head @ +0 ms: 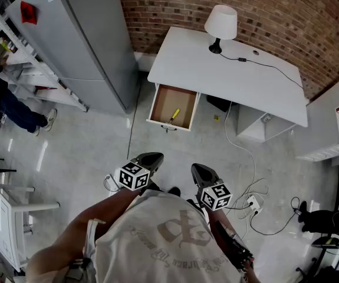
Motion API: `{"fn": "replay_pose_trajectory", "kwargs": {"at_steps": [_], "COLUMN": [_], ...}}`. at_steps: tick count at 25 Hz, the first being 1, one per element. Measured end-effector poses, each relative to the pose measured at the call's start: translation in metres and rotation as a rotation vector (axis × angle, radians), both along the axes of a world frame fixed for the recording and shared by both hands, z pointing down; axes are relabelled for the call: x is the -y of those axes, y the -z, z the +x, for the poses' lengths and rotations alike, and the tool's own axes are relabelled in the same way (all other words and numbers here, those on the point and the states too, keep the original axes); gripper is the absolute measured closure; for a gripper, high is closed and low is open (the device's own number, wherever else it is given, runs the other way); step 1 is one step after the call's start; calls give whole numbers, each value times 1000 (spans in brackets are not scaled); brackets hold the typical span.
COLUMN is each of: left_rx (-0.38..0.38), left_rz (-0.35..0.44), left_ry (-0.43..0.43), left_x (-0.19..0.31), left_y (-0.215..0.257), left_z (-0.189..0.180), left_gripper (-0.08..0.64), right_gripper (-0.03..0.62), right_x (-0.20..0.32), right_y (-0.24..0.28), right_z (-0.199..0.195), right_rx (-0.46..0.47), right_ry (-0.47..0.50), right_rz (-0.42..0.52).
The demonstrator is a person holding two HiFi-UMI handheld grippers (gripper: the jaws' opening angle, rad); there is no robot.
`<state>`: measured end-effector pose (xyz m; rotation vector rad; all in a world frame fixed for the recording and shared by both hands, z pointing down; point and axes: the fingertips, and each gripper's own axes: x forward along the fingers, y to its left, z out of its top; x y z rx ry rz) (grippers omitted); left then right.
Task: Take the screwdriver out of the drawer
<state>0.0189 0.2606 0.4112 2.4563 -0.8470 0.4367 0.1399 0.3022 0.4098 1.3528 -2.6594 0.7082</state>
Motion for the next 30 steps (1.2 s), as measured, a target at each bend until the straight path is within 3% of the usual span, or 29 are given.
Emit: {"fn": "replay_pose_trajectory", "kwargs": {"at_steps": [11,17,30], "left_rx": [9,17,20], "left_rz": [-31,-10,1], "left_ry": [98,130,144], "left_x": [-8,-1,-7], "left_y": [-10,-3,-4], "left_z": [-43,-59,-55], "left_gripper": [546,546,546], "right_gripper": [586,586,585], "right_x": [-1,11,15], "right_y": [-7,-10,-11], "right_z": [-20,-26,-24], "right_rx": [-2,-1,-16], "right_ry": [34,34,47], "right_rz": [-23,-27,-26]}}
